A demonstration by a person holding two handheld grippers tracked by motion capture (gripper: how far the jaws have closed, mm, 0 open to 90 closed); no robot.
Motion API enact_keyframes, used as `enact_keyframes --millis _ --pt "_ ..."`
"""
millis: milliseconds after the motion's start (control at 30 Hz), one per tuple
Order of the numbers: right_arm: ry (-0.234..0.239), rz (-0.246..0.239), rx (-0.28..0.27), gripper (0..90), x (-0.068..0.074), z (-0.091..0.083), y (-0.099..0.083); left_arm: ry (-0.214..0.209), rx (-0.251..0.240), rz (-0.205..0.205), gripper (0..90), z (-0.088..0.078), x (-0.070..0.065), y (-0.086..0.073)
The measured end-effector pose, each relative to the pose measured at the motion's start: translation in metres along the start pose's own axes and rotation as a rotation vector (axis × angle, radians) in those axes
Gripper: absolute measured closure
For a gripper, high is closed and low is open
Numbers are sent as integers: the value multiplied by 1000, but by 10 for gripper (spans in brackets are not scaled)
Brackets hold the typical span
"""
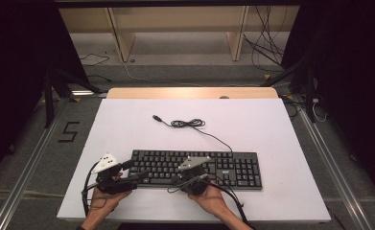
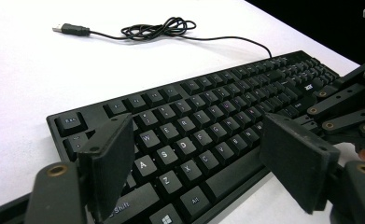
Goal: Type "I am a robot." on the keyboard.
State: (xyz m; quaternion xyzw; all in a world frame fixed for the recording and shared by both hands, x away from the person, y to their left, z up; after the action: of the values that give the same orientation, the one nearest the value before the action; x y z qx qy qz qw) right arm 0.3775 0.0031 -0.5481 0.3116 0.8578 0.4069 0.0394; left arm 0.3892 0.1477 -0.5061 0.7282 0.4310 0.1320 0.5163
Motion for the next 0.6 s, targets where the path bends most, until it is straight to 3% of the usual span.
enact_keyframes --millis 600 --pt "4 17 -8 894 0 0 -1 4 5 -2 258 2 1 -1"
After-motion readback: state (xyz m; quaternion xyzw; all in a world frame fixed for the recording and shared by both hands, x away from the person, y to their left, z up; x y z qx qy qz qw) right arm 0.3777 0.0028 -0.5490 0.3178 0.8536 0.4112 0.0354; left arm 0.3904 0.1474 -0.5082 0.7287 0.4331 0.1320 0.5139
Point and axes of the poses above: each handheld gripper's, and its own axes: z roughly forward along the jaws, y roughly out of its top, x roughly to its left, the point moved 10 cm from there along z, roughly forward along the jaws
